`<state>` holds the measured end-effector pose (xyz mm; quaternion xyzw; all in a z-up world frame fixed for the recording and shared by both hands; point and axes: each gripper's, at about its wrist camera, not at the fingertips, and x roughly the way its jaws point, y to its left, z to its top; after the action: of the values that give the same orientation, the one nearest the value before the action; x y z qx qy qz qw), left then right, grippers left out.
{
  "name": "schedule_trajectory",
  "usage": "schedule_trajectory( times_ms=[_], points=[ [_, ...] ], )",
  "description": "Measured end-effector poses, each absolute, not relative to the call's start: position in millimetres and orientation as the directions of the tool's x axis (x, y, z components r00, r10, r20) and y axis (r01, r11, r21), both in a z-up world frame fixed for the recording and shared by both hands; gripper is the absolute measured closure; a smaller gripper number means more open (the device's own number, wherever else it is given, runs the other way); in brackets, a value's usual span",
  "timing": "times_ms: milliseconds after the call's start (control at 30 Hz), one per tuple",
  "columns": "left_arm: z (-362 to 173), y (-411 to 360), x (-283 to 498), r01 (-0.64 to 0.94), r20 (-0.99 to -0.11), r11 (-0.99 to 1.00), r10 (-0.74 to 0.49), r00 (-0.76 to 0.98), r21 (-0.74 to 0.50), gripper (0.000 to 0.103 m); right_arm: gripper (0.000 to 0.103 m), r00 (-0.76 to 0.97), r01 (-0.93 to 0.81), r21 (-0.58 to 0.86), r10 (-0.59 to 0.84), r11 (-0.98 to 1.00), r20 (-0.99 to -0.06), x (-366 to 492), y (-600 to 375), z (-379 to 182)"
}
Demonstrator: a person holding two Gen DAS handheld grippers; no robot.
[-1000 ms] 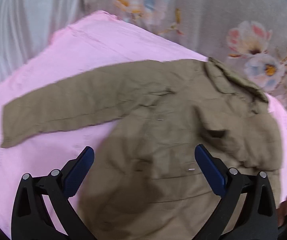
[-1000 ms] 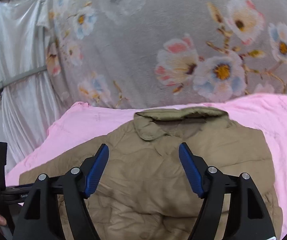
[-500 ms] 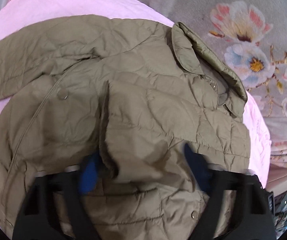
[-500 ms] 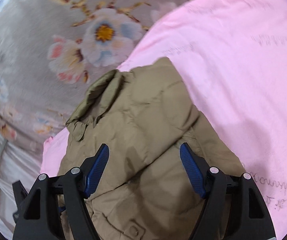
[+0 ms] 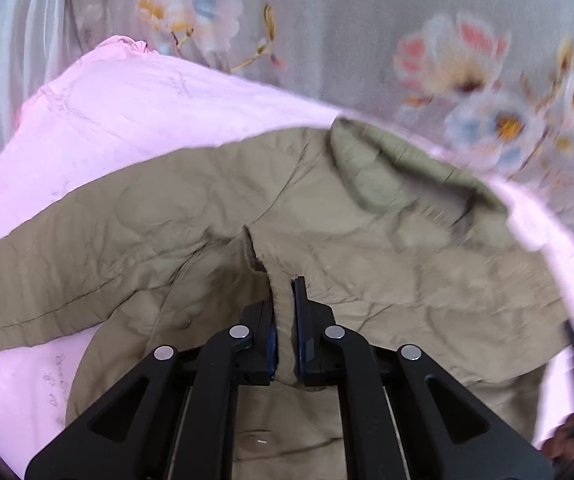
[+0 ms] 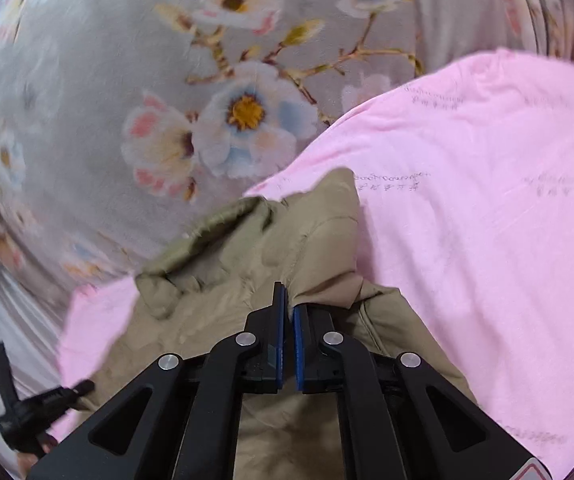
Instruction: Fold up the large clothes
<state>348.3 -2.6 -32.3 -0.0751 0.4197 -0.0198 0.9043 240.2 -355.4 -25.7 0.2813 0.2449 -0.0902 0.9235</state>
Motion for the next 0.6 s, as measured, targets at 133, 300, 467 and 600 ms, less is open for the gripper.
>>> schedule_trajectory(
  times_ms=[133, 300, 467, 600],
  points=[
    [-74, -7, 351, -0.038, -0.800, 0.997, -0.036, 0.599, -0.073, 0.096, 0.100, 0.726, 0.403, 0.378, -0.039, 0.833, -0.686, 267, -355, -69],
    [-76, -17, 352, -0.036, -0.785, 0.999, 0.053, 0.617, 0.039, 0.093, 0.096, 0.683, 0.422, 0.344, -0.044, 0.839, -0.729, 275, -356, -81],
    [-53, -3, 329, -0.066, -0.731, 0.995, 0.100, 0.676, 0.075, 0.042, 0.077, 0.702, 0.441, 0.277, -0.135, 0.854, -0.700, 242, -343, -58],
    [-10, 3, 309, -0.067, -0.646, 0.995, 0.095, 0.757, 0.068, 0.030, 0.069, 0.770, 0.397, 0.205, -0.203, 0.895, -0.605, 216, -322, -21]
  ],
)
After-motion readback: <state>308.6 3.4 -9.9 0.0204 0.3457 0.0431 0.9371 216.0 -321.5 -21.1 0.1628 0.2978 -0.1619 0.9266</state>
